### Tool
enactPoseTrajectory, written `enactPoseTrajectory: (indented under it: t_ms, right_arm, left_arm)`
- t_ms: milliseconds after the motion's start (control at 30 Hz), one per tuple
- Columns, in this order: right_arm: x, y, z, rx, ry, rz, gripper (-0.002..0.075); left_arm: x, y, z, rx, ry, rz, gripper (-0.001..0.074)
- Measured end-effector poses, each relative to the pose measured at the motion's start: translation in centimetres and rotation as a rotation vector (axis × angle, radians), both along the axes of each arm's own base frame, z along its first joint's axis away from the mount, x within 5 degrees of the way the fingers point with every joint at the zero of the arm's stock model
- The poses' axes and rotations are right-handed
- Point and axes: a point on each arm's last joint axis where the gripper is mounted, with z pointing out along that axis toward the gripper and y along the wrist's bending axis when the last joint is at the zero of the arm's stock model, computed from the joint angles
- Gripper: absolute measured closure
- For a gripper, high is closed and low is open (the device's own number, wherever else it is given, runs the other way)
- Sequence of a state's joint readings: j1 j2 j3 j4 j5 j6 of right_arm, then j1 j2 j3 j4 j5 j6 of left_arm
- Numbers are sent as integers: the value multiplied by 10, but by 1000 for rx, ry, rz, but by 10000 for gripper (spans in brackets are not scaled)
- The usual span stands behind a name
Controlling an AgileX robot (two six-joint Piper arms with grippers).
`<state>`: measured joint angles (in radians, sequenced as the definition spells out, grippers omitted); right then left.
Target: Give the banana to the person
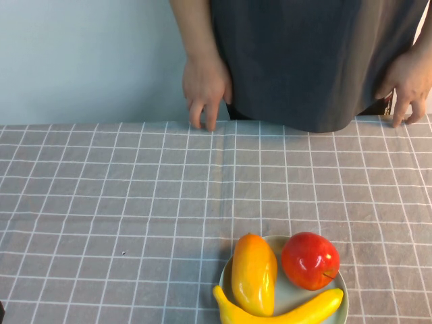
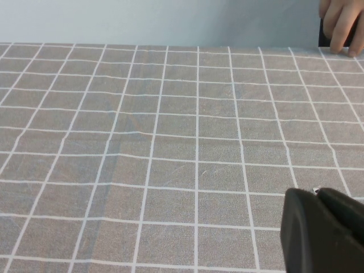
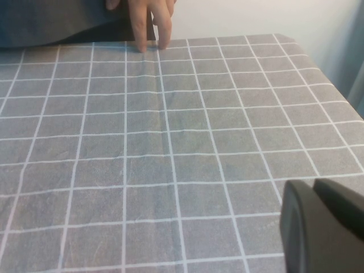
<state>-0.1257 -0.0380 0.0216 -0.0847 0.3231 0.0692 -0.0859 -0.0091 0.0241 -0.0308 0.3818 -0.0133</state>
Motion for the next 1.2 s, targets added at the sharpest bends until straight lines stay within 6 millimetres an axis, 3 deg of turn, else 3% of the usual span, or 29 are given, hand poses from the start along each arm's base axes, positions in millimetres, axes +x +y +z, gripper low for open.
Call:
enactPoseTrajectory:
  t_ms: [400, 800, 967, 1200]
  right_arm:
    - [0, -2, 3, -64, -21, -5, 735]
    - [3, 7, 22, 789, -325, -3, 735]
    - [2, 4, 27, 808, -389, -16, 735]
    - [2, 14, 32, 783, -238, 50, 735]
  left_arm:
    - [0, 0, 0, 0, 0, 0, 735]
    - [0, 0, 0, 0, 0, 0, 735]
    - [0, 0, 0, 0, 0, 0, 735]
    - [0, 0, 0, 0, 0, 0, 735]
